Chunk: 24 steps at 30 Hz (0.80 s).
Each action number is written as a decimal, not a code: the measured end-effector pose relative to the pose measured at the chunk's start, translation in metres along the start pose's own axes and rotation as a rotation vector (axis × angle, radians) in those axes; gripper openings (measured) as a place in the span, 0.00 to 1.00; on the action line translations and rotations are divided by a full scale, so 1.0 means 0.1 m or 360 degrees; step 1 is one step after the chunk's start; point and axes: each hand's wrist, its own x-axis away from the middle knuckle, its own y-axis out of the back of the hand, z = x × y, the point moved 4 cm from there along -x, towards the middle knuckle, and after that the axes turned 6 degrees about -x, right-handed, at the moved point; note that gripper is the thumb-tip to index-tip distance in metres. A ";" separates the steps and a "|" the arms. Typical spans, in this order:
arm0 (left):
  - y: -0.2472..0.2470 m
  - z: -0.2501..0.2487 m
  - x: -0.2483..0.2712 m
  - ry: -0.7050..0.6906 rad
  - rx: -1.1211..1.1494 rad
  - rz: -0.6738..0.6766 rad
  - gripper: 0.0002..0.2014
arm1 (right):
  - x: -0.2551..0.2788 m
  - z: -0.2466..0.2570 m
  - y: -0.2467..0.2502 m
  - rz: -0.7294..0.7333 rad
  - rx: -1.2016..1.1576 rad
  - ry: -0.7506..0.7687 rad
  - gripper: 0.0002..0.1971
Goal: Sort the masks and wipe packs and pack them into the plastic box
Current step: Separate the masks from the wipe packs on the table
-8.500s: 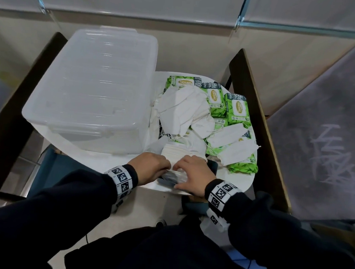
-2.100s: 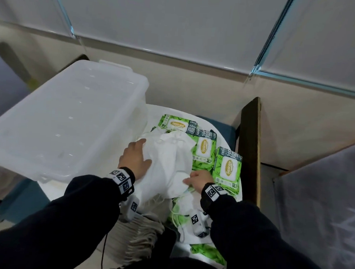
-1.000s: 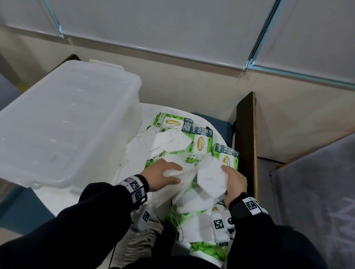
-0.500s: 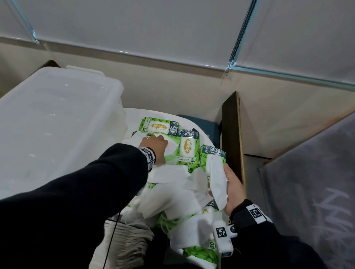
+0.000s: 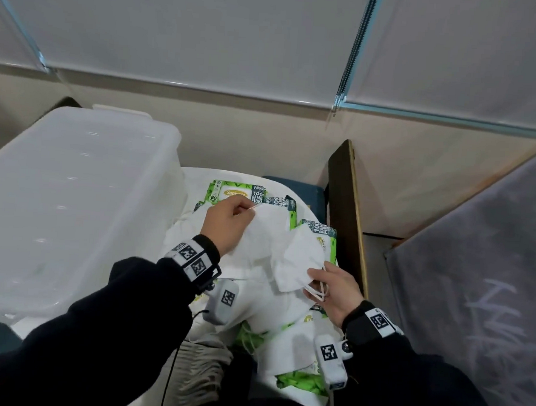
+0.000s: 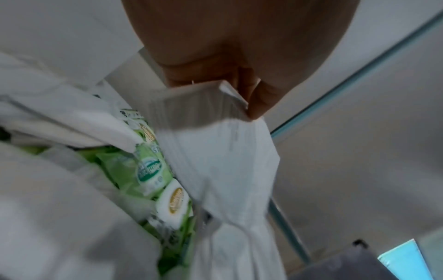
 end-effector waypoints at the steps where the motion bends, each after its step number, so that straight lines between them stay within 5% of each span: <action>1: 0.02 -0.02 0.07 0.0073 0.0181 0.0010 0.04 | 0.01 0.01 -0.06 0.0011 -0.0017 0.0016 0.14; 4: 0.05 -0.03 0.32 0.0193 0.0531 0.0187 0.10 | 0.06 -0.01 -0.24 0.0058 -0.0006 0.0051 0.15; 7: 0.08 0.04 0.50 0.0169 0.0483 0.0335 0.11 | 0.17 -0.06 -0.42 0.0131 0.0105 0.0042 0.12; 9: 0.11 0.15 0.56 0.0163 0.0374 0.0318 0.06 | 0.28 -0.11 -0.56 0.0227 0.0141 0.0035 0.13; 13: 0.23 0.31 0.69 0.0314 0.0441 0.0349 0.15 | 0.49 -0.23 -0.76 0.0364 0.0165 0.0038 0.14; 15: 0.30 0.33 0.79 0.0384 0.0615 0.0402 0.07 | 0.57 -0.30 -0.79 0.0370 0.0112 0.0007 0.11; 19: 0.50 0.44 0.97 0.0383 0.0682 0.0396 0.08 | 0.74 -0.49 -0.81 0.0275 -0.0154 -0.0088 0.12; 24: 0.73 0.58 1.21 0.0398 0.0747 0.0412 0.21 | 1.01 -0.73 -0.94 0.0277 -0.0326 -0.0043 0.15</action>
